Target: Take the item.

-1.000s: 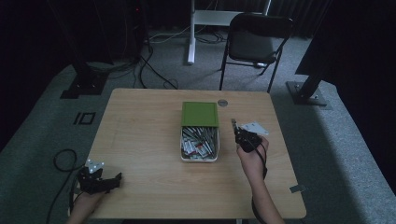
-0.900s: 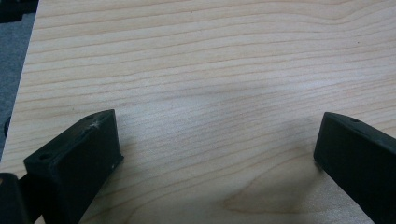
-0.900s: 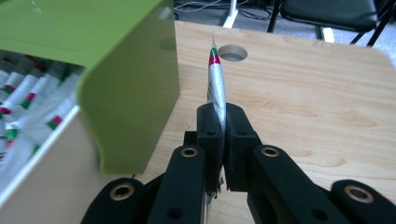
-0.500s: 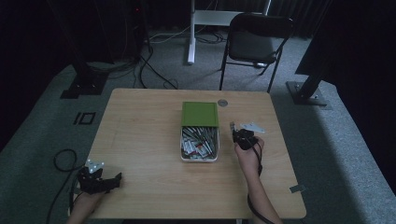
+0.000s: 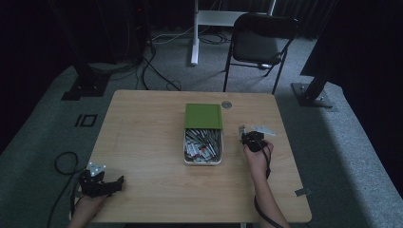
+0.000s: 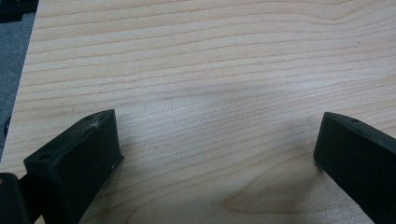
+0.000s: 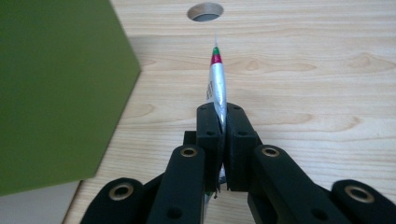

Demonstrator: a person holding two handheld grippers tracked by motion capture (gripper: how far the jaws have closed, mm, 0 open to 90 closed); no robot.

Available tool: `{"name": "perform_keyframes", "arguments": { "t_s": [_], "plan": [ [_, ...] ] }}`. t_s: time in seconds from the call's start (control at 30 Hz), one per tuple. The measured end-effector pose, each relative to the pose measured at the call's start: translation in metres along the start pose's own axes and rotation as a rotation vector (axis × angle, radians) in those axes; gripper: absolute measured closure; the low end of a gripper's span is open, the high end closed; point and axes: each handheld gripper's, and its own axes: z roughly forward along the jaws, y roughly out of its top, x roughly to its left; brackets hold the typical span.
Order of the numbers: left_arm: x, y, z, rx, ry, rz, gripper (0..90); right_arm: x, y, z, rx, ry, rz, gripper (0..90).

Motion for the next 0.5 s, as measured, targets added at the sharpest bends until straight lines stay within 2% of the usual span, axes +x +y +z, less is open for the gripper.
{"name": "perform_keyframes", "arguments": {
  "t_s": [0.17, 0.33, 0.5],
  "plan": [
    [0.0, 0.0, 0.0, 0.0, 0.0, 0.0, 1.3, -0.014, -0.003, 0.0, 0.005, 0.007, 0.029, 80.3],
    [0.0, 0.0, 0.0, 0.0, 0.0, 0.0, 1.3, -0.026, -0.004, 0.001, 0.011, 0.005, 0.056, 67.8],
    [0.0, 0.0, 0.0, 0.0, 0.0, 0.0, 1.3, -0.037, -0.009, 0.004, 0.045, -0.043, 0.023, 57.8]
  ]
}}
